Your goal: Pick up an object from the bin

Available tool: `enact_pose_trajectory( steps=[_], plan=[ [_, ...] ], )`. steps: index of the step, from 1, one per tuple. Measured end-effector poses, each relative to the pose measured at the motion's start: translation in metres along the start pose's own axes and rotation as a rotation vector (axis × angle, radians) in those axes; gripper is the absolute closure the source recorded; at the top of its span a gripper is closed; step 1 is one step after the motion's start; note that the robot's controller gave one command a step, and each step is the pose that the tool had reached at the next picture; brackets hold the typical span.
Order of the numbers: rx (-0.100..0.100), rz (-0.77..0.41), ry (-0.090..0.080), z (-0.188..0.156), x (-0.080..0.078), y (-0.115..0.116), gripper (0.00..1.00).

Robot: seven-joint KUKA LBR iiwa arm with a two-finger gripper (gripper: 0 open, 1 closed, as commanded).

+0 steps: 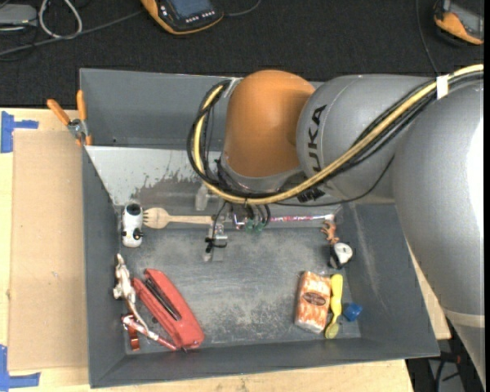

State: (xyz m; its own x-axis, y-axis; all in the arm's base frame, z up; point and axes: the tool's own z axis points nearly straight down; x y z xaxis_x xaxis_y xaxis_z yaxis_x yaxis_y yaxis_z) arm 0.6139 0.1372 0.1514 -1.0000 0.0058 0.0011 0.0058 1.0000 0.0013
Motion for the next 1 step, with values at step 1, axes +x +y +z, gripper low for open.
enact_pose_trajectory(
  steps=[1],
  plan=[
    [0.0,0.0,0.0,0.0,-0.0001,0.0,0.0]
  ],
)
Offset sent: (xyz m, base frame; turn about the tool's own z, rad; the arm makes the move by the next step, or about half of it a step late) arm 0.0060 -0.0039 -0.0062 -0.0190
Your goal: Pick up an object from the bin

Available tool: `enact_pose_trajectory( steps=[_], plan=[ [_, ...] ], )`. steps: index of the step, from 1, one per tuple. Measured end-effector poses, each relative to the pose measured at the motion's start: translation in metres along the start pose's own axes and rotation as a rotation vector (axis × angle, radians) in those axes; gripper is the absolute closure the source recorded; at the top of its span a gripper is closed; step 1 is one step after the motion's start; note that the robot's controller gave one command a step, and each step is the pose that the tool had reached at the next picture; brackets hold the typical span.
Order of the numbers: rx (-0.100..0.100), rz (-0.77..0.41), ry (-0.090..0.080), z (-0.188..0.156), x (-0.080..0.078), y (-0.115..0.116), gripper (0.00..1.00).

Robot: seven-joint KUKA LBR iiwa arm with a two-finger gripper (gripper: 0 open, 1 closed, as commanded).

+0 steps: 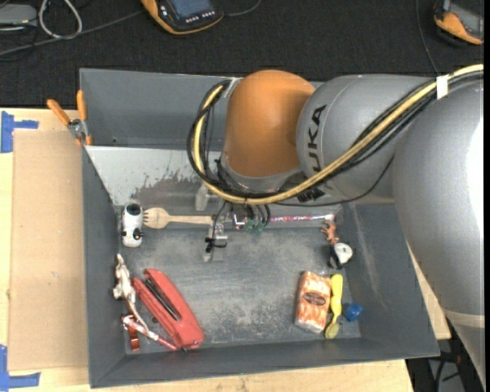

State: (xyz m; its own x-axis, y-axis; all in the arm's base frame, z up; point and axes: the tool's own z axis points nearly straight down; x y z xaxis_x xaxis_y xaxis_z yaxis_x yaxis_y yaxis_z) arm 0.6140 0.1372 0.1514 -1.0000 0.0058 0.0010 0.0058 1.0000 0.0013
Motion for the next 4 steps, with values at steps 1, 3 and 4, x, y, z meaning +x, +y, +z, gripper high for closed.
enact_pose_trajectory(
  steps=[1,3,4],
  plan=[
    [-0.001,-0.015,-0.001,0.006,-0.005,-0.002,0.0],
    [-0.001,0.048,0.0,0.008,-0.002,-0.053,0.0],
    [0.0,-0.006,-0.003,0.004,-0.006,-0.043,0.0]
  ],
)
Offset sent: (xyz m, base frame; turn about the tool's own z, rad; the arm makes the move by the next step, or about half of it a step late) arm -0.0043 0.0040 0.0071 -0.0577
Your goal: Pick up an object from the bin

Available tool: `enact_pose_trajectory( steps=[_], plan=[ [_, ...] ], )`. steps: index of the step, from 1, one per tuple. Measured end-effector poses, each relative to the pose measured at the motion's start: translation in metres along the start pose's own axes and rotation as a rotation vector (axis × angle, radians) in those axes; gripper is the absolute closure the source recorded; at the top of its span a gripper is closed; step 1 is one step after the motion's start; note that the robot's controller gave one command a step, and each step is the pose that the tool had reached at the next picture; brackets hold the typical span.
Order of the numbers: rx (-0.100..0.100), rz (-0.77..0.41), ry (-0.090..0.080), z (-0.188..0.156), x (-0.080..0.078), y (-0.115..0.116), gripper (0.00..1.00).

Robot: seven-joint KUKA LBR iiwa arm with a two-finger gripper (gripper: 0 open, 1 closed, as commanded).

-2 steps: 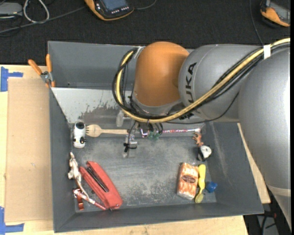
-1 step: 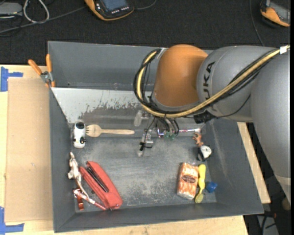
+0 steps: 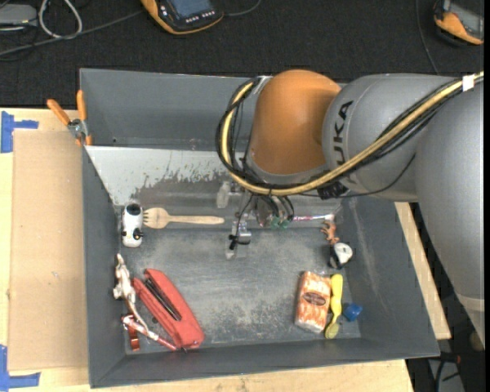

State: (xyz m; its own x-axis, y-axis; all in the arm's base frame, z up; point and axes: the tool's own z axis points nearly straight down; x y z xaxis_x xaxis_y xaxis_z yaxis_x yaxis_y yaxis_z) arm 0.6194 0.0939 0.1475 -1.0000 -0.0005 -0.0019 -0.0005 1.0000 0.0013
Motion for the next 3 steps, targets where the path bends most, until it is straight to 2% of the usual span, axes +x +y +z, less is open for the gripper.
enact_pose_trajectory(
  steps=[1,2,3],
  plan=[
    [-0.003,-0.013,0.001,-0.006,0.0,0.01,0.0],
    [-0.003,-0.065,0.0,0.029,0.039,-0.041,0.0],
    [-0.003,-0.147,-0.006,0.027,0.014,-0.037,0.0]
  ],
)
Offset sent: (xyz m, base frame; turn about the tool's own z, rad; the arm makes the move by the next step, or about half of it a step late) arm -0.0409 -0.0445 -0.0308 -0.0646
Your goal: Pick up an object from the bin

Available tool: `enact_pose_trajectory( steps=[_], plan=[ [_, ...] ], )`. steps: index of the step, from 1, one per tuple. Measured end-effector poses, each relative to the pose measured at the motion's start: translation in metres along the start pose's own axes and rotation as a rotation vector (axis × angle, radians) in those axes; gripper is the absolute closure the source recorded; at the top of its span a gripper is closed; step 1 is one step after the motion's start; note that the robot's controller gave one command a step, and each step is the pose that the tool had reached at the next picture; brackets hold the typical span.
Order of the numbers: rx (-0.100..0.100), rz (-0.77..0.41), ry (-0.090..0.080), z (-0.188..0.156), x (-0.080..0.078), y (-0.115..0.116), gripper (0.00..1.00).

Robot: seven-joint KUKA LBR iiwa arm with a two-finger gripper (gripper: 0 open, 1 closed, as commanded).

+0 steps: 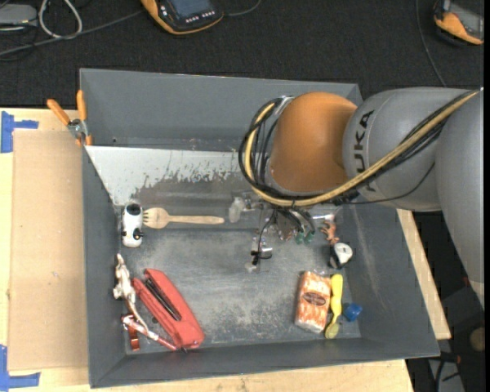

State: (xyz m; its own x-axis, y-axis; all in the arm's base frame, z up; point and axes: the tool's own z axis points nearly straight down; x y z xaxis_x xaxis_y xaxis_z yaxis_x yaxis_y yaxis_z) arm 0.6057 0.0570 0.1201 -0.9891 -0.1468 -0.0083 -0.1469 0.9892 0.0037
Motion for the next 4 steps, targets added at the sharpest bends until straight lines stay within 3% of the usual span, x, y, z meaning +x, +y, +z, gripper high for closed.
enact_pose_trajectory(
  steps=[1,2,3,4],
  plan=[
    [-0.001,-0.117,0.01,0.014,0.062,-0.047,0.0],
    [-0.002,-0.111,-0.003,0.018,0.074,-0.069,0.0],
    [-0.003,-0.222,0.011,0.043,0.112,-0.125,0.0],
    [-0.006,-0.439,0.0,0.043,0.12,-0.156,0.0]
  ],
)
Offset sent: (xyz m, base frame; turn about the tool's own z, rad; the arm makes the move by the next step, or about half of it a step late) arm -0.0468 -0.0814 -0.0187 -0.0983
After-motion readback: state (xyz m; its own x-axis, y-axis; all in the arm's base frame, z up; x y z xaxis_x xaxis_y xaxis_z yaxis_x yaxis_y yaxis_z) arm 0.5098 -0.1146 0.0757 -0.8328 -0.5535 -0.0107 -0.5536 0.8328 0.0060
